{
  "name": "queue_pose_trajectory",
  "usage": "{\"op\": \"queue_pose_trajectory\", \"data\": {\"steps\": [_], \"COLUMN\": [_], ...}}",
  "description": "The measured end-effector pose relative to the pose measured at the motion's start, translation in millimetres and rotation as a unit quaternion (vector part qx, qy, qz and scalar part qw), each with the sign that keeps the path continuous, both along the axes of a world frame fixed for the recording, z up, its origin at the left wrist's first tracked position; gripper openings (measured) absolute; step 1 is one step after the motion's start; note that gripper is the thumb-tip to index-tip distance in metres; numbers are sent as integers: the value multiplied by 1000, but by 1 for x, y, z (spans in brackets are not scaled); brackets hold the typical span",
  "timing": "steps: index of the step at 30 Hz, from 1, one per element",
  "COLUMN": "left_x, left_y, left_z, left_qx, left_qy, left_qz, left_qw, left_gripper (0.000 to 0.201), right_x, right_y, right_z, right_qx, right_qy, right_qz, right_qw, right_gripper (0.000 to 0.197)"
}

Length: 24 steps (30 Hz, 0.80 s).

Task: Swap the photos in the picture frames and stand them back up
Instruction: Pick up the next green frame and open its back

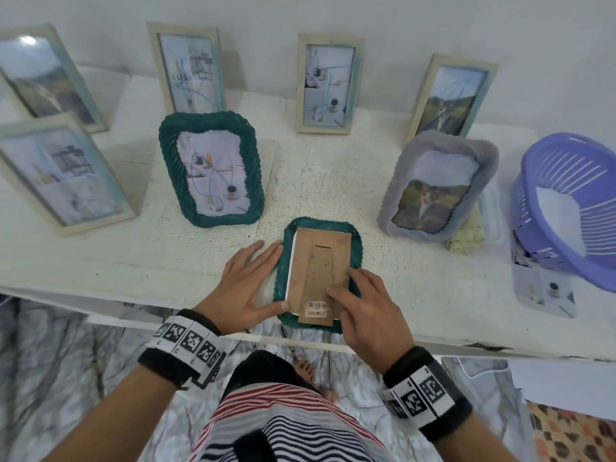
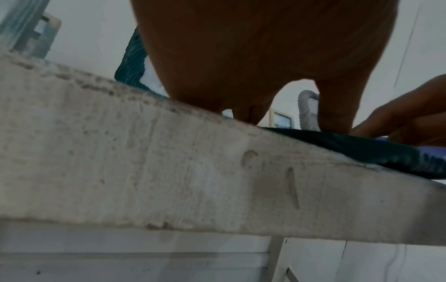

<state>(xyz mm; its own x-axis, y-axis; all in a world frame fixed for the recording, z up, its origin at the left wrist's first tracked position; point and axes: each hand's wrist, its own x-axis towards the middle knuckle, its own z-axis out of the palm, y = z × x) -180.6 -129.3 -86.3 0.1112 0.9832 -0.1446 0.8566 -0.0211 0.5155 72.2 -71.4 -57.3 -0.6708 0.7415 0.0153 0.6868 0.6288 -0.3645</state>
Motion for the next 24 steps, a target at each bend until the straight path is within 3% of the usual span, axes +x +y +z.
{"op": "queue_pose_trajectory", "data": {"steps": [11,18,24], "left_x": [2,6,4], "left_y": [-10,-14,-15], "left_z": [-4,-5,-8], "left_qx": [18,61,70], "left_qy": [7,24,35], "left_qz": [-32,-38,-41], "left_qw": [999,997,996], "left_gripper": [81,65,65], "right_x": [-12,-47,-58], "right_y": [-5,-8,-6], "right_z": [4,15,15], "right_qx": [1,22,-34], "right_qy": [2,-52,-54], "right_qz": [-39,-132,-186], "right_qw": [999,990,981], "right_gripper": [27,63,62]}}
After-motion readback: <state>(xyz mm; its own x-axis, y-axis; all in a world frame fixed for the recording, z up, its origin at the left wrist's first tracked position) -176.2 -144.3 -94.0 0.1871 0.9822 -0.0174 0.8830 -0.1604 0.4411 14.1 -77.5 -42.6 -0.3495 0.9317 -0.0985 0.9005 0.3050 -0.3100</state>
